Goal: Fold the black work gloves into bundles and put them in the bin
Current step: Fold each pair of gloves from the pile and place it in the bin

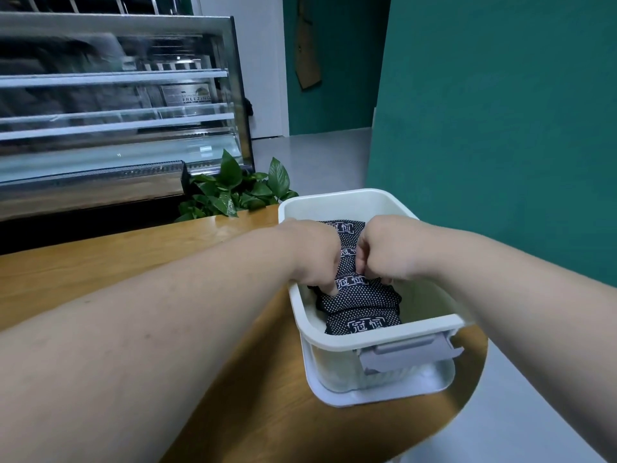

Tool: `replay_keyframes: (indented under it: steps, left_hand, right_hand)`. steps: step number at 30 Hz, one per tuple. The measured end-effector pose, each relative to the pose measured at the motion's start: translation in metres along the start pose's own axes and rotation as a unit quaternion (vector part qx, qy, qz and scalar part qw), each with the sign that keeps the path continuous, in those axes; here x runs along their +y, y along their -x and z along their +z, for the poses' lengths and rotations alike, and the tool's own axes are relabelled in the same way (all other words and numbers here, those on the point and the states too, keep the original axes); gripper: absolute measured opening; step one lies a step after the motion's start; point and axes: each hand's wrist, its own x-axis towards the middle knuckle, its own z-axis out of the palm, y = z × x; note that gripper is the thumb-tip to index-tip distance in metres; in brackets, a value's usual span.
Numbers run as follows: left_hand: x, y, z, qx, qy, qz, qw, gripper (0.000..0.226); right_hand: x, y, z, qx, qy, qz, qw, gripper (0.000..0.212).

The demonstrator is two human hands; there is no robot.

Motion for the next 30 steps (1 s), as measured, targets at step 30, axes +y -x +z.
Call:
replay_keyframes:
  steps: [30]
  left_hand:
    - [-0.068, 0.167, 0.079, 0.255, 0.286, -0.092, 0.919, 0.013]
  right_hand:
    - [-0.117, 0.089, 0.025, 0.114, -0.209, -0.144, 0.961, 0.012]
